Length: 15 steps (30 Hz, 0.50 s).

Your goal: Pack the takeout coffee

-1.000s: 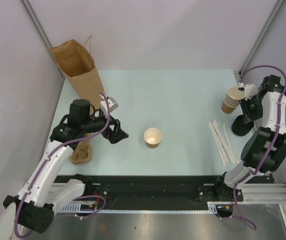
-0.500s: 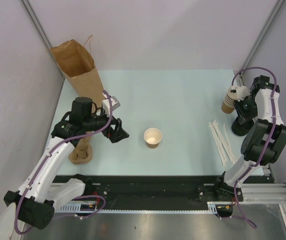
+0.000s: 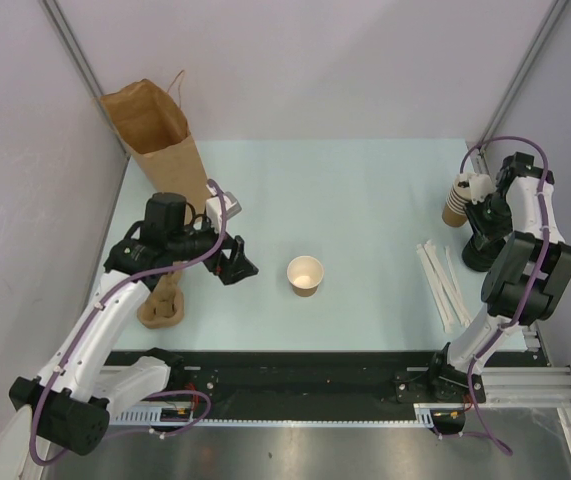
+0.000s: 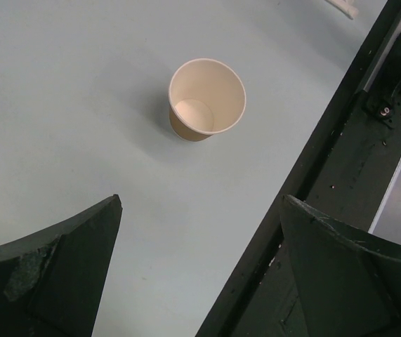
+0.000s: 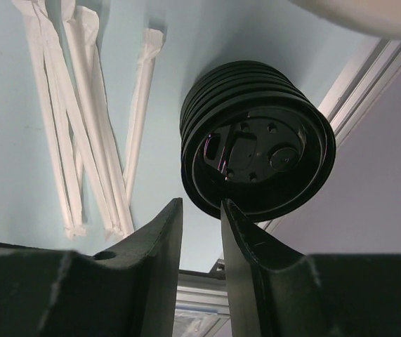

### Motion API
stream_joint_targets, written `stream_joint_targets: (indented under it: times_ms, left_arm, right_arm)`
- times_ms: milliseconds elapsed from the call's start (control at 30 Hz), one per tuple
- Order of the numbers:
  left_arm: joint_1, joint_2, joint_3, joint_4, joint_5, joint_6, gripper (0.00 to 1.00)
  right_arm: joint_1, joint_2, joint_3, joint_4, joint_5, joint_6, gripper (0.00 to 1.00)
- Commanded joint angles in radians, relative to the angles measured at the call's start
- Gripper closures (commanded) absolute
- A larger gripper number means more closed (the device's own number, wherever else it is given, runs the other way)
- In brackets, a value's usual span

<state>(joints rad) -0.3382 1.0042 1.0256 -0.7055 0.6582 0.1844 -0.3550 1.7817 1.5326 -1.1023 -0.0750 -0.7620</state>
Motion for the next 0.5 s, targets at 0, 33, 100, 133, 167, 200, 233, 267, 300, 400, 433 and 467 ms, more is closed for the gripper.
stream_joint_targets:
  times_ms: [0,33,100,133,167,200,233,267,300,400,433,467]
  left_arm:
    - [-0.007,0.004,0.056,0.011,0.001,0.018,0.01]
    - [-0.007,0.005,0.056,0.009,0.001,0.018,0.00]
    - [-0.007,0.004,0.057,0.009,0.000,0.017,0.01]
    - [-0.007,0.004,0.057,0.009,0.001,0.017,0.00]
    - [-0.007,0.004,0.057,0.009,0.001,0.018,0.00]
    - [-0.007,0.004,0.057,0.009,-0.002,0.018,0.00]
    - [-0.007,0.004,0.057,0.009,0.000,0.018,0.01]
    - [-0.007,0.005,0.057,0.009,0.000,0.020,0.00]
    - [-0.007,0.005,0.057,0.009,0.001,0.020,0.01]
    - [-0.007,0.007,0.057,0.011,0.000,0.020,0.01]
    - [-0.007,0.005,0.057,0.009,0.000,0.020,0.00]
    - [-0.007,0.007,0.057,0.011,-0.002,0.020,0.00]
  right_arm:
    - [0.008,0.013,0.003,0.010,0.011,-0.017,0.66]
    - [0.010,0.015,0.003,0.012,0.009,-0.017,0.66]
    - [0.011,0.018,0.000,0.012,0.009,-0.017,0.66]
    - [0.013,0.018,-0.003,0.013,0.009,-0.017,0.66]
    - [0.014,0.021,-0.005,0.013,0.009,-0.017,0.66]
    - [0.014,0.022,-0.006,0.015,0.012,-0.017,0.66]
    - [0.014,0.022,-0.008,0.016,0.011,-0.017,0.66]
    - [0.016,0.024,-0.008,0.018,0.011,-0.017,0.66]
    - [0.016,0.025,-0.009,0.018,0.012,-0.017,0.65]
    - [0.016,0.028,-0.011,0.024,0.014,-0.014,0.65]
    - [0.019,0.030,-0.012,0.025,0.015,-0.014,0.65]
    - [0.018,0.030,-0.014,0.028,0.015,-0.013,0.65]
